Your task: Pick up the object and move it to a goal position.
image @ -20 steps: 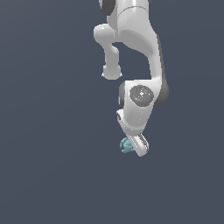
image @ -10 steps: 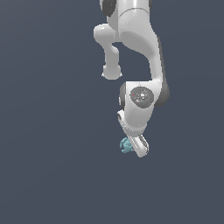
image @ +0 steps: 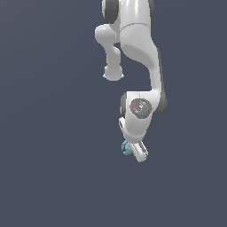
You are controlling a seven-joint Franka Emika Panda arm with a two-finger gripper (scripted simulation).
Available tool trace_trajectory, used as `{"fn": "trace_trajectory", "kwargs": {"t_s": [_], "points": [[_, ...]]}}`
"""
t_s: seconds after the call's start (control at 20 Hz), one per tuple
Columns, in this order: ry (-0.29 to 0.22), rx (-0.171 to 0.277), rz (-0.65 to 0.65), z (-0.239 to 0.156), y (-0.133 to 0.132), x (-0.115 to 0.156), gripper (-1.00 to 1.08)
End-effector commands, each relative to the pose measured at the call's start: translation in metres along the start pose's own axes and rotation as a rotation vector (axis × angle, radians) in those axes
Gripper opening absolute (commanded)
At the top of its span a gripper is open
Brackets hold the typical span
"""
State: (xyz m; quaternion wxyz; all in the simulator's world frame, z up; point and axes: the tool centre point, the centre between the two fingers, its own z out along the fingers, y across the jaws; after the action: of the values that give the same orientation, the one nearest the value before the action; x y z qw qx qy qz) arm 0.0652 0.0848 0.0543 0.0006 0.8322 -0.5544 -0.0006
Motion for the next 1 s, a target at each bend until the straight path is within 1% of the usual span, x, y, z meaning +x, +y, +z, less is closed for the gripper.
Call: {"fn": "trace_trajectory", "kwargs": {"t_s": [0.0,0.15,0.2,0.75,0.95], "points": [[0.000,0.002,0.000,0.0047,-0.0009,0.0001,1.00],[0.000,0.002,0.000,0.0040,-0.0018,0.0005,1.00],[0.000,0.002,0.000,0.0040,-0.0018,0.0005,-1.00],[0.000,0.002,0.000,0.0037,-0.0016,0.0006,-1.00],[0.000,0.002,0.000,-0.0036,0.0001,0.0049,-1.00]]}}
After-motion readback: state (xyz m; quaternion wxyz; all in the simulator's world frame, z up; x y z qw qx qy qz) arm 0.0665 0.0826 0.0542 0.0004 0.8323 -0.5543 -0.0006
